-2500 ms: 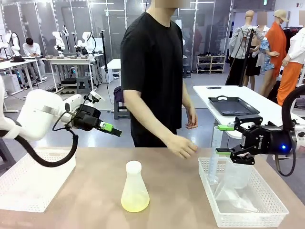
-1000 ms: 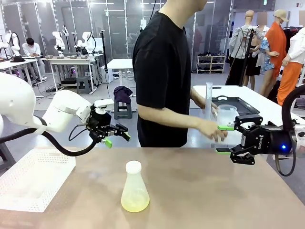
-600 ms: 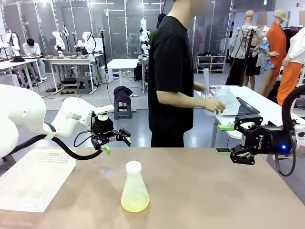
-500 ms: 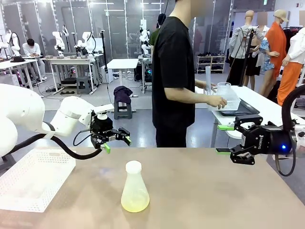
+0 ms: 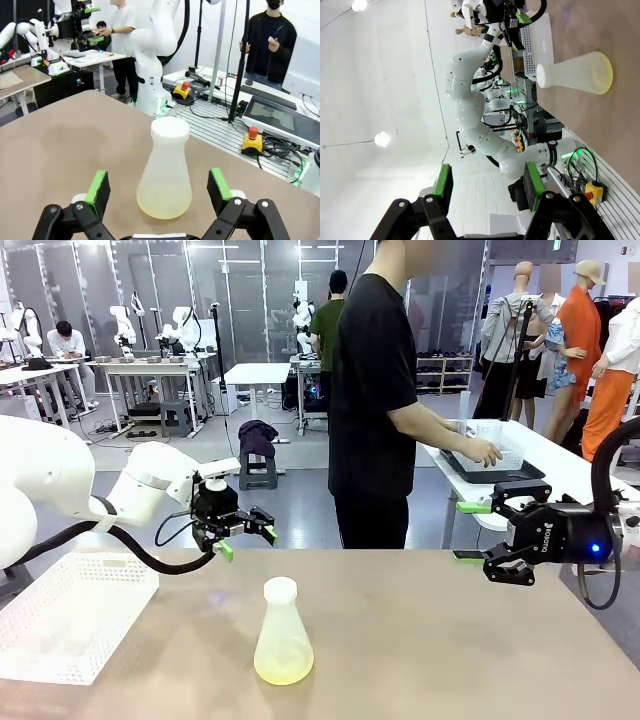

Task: Prepare the solutions needed for the experiment.
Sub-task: When the human places the Big flask in the center of the table, pick up the Big flask and place it in the left Organizing basket.

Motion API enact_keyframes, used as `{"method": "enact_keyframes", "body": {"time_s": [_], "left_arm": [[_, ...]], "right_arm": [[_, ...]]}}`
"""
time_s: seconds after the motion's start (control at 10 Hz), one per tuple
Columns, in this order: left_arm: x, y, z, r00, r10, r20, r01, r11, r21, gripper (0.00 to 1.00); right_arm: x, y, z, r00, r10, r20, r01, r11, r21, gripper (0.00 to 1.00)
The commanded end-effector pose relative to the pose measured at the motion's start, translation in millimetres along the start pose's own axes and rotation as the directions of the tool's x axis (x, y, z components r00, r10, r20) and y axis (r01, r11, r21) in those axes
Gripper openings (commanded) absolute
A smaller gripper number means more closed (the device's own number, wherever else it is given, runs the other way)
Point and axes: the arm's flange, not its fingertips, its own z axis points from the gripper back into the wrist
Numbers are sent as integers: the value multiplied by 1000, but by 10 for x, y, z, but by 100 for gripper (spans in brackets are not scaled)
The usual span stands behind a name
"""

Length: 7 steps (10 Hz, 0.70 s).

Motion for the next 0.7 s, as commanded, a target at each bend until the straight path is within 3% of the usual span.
{"method": "enact_keyframes", "body": {"time_s": [0.0, 0.6], "left_arm": [[-72, 114, -81, 999, -43, 7, 44, 998, -55, 100], [-439, 225, -413, 992, -76, 98, 88, 989, -120, 100]], "right_arm": [[-4, 1, -6, 1000, 0, 0, 0, 1000, 8, 73], [-4, 1, -6, 1000, 0, 0, 0, 1000, 8, 73]]}}
